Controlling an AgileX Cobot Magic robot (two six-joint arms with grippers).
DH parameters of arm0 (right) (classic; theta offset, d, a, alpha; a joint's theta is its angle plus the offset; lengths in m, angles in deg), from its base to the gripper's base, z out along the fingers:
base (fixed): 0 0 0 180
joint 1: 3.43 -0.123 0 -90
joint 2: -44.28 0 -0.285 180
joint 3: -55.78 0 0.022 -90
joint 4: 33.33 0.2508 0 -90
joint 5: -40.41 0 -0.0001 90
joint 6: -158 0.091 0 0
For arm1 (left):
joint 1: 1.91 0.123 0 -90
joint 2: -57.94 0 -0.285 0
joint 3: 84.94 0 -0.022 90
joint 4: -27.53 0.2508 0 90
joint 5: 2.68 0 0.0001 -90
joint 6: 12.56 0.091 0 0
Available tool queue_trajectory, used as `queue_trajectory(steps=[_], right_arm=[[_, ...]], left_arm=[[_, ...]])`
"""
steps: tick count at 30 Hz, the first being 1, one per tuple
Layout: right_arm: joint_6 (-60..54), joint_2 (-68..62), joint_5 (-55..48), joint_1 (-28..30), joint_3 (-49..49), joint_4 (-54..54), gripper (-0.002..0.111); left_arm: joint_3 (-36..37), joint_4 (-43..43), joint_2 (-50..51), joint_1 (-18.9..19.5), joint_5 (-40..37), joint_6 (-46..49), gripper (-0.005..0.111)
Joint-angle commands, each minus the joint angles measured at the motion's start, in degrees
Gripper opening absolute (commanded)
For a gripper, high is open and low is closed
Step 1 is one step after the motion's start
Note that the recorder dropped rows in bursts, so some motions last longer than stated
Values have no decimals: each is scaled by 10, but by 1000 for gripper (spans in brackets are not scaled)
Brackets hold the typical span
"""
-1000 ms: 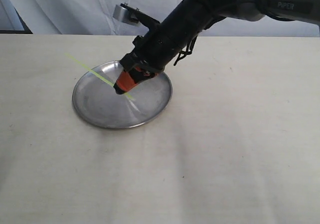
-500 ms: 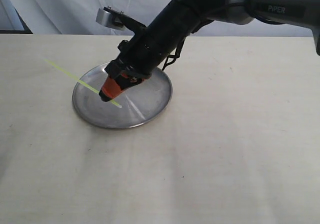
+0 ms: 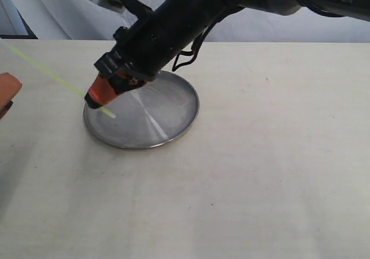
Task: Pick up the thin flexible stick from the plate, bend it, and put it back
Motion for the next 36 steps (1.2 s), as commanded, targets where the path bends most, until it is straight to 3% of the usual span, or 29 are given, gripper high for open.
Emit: queue_trajectory(steps=[1, 5, 10, 12, 17, 36], right_arm=[[-3, 7, -2, -32, 0, 6, -1], [-3, 7, -2, -54, 0, 2, -1], [2, 7, -2, -59, 0, 2, -1], [4, 8, -2, -59, 0, 2, -1], [6, 22, -2, -59, 0, 5, -1], [25, 49, -2, -59, 0, 49, -1]], left_arm=[[-2, -23, 52, -3, 55, 8, 54], [-2, -41, 75, -3, 83, 22, 54], [-2, -96, 81, -3, 83, 116, 49], [-2, -109, 81, -3, 83, 146, 39], [-2, -115, 81, -3, 83, 247, 0], [-2, -98, 81, -3, 43, 331, 0]])
